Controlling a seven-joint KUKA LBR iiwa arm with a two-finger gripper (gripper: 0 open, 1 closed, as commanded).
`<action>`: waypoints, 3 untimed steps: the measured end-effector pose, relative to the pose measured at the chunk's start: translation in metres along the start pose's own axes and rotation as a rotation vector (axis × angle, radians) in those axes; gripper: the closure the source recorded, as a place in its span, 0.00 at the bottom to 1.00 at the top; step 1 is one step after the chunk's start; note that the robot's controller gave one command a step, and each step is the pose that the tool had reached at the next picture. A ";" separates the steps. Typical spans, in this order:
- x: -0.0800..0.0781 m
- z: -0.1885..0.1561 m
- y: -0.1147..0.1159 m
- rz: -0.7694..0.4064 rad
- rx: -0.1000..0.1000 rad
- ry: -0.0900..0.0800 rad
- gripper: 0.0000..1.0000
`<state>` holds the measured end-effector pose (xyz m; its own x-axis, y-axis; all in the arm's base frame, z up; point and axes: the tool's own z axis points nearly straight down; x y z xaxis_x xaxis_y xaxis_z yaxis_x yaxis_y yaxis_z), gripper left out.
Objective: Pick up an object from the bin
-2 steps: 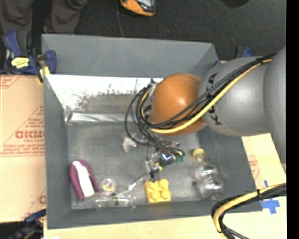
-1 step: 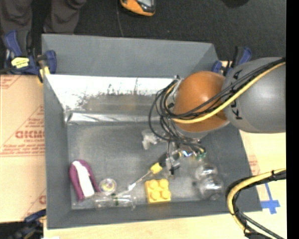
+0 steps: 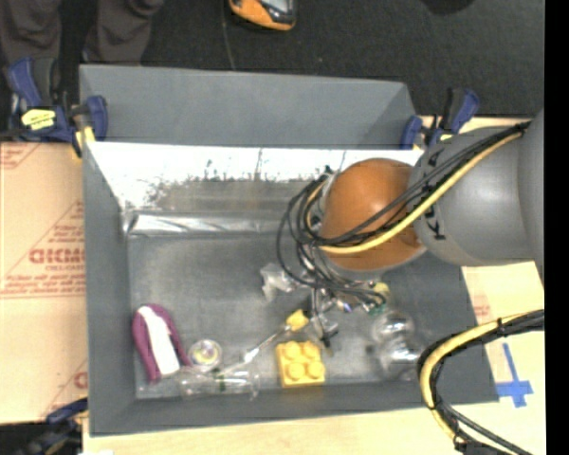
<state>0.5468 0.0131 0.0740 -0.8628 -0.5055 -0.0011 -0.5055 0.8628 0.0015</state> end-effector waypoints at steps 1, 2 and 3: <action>0.018 0.003 -0.066 -0.140 0.006 -0.008 1.00; 0.018 0.003 -0.066 -0.139 0.006 -0.008 1.00; 0.020 -0.033 -0.064 -0.139 -0.001 0.000 1.00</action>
Offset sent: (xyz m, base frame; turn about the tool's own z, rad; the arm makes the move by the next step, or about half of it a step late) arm 0.0000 0.0000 0.0000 0.0000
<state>0.5614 -0.0523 0.1068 -0.7844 -0.6203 -0.0016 -0.6203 0.7844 0.0023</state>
